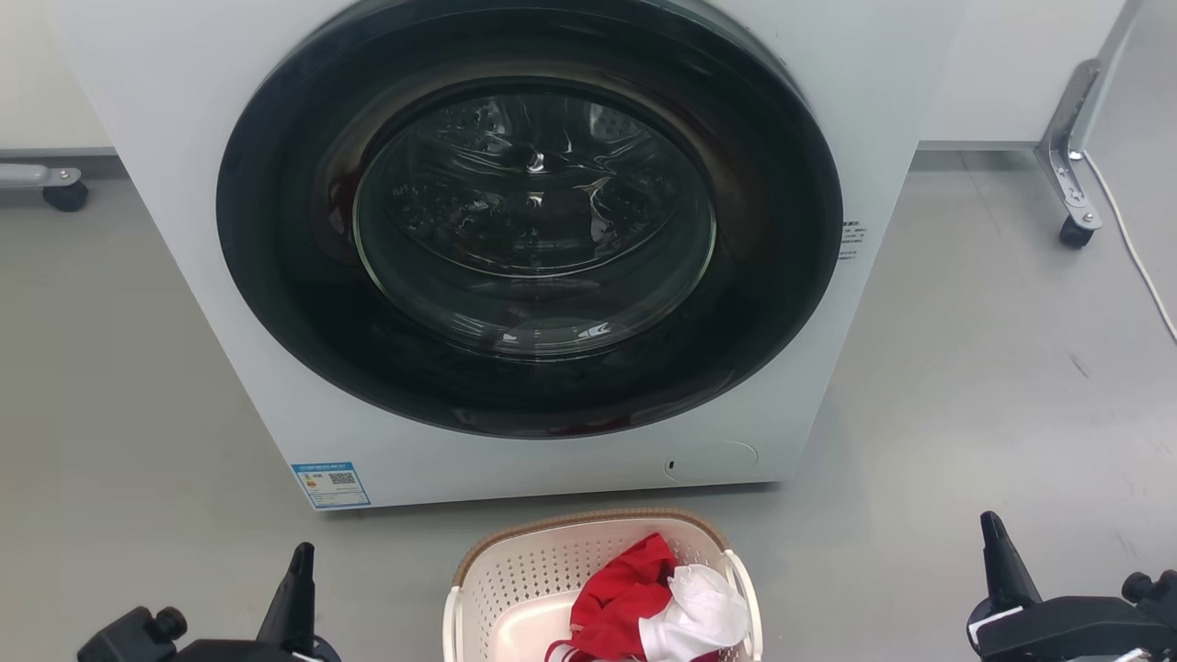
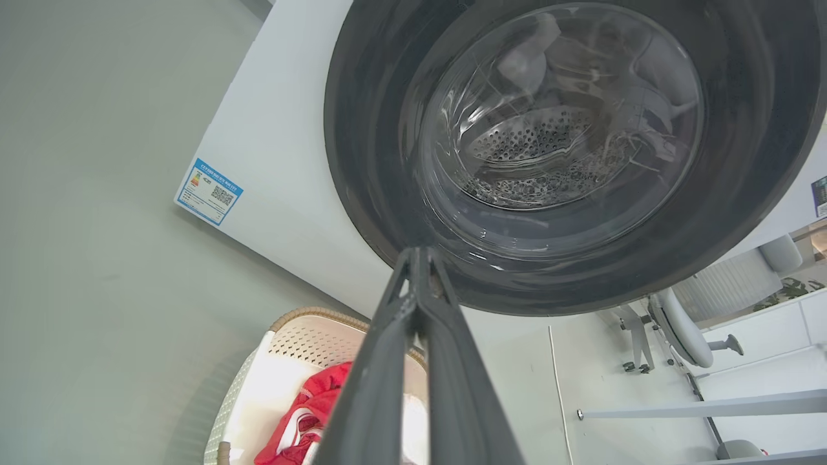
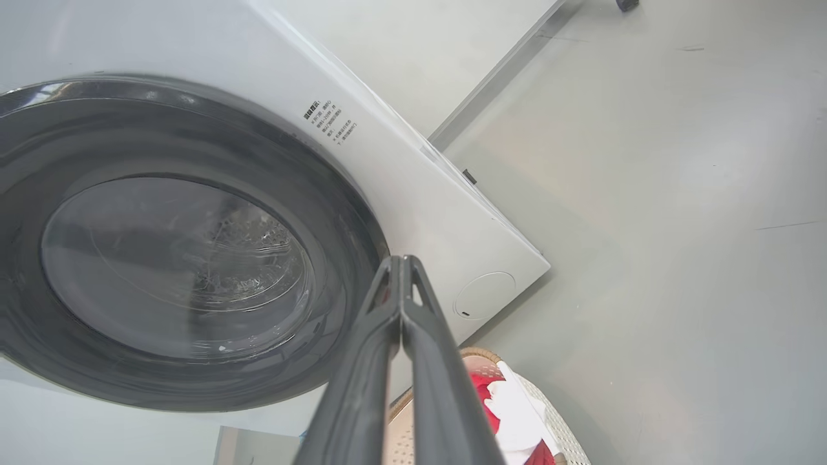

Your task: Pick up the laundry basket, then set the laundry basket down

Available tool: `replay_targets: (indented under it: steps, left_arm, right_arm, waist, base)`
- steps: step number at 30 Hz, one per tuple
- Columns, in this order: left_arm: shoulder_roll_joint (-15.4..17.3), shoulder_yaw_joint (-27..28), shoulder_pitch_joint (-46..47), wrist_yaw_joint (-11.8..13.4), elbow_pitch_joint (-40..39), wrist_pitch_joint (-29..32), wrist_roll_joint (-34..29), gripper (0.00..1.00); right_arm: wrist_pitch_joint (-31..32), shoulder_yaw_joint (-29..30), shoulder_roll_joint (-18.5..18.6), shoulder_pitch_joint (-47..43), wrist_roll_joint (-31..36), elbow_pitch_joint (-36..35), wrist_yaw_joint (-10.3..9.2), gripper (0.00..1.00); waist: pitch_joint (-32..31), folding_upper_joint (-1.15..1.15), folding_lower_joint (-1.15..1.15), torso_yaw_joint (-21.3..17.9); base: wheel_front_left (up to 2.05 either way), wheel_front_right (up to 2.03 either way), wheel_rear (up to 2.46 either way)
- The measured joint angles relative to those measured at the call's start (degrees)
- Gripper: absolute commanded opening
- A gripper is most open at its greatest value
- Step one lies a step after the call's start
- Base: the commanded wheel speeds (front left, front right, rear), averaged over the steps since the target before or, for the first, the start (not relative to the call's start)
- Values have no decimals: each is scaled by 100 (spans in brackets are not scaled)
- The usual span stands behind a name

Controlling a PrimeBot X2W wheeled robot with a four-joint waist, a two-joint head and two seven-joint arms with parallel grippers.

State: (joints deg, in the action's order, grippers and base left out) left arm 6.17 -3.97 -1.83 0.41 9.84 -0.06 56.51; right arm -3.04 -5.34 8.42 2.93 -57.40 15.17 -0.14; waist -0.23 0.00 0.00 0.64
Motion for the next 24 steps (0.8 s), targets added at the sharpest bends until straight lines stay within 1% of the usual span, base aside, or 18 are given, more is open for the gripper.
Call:
replay_targets:
  steps: [3,7,9,21,24]
  left_arm:
    - [-16,57,58,-51,37,51,175,0]
    - [-55,157,85,-118,111,115,535,0]
    - [-77,191,125,-151,141,148,726,0]
    - [-163,417,287,-353,301,302,1568,0]
    - [-181,457,290,-354,330,333,1711,0]
  right_arm:
    - [53,82,-26,5,-199,11,24,0]
    - [154,216,-100,14,-554,31,118,0]
    - [200,267,-122,16,-706,38,126,0]
    - [427,597,-263,74,-1556,83,318,0]
    - [477,642,-296,103,-1679,96,333,0]
  waist:
    - [2,0,0,-4]
    - [5,0,0,-11]
    - [7,0,0,-14]
    - [15,0,0,-30]
    - [17,0,0,-33]
  base:
    - [0,0,0]
    - [0,0,0]
    - [0,0,0]
    - [0,0,0]
    - [0,0,0]
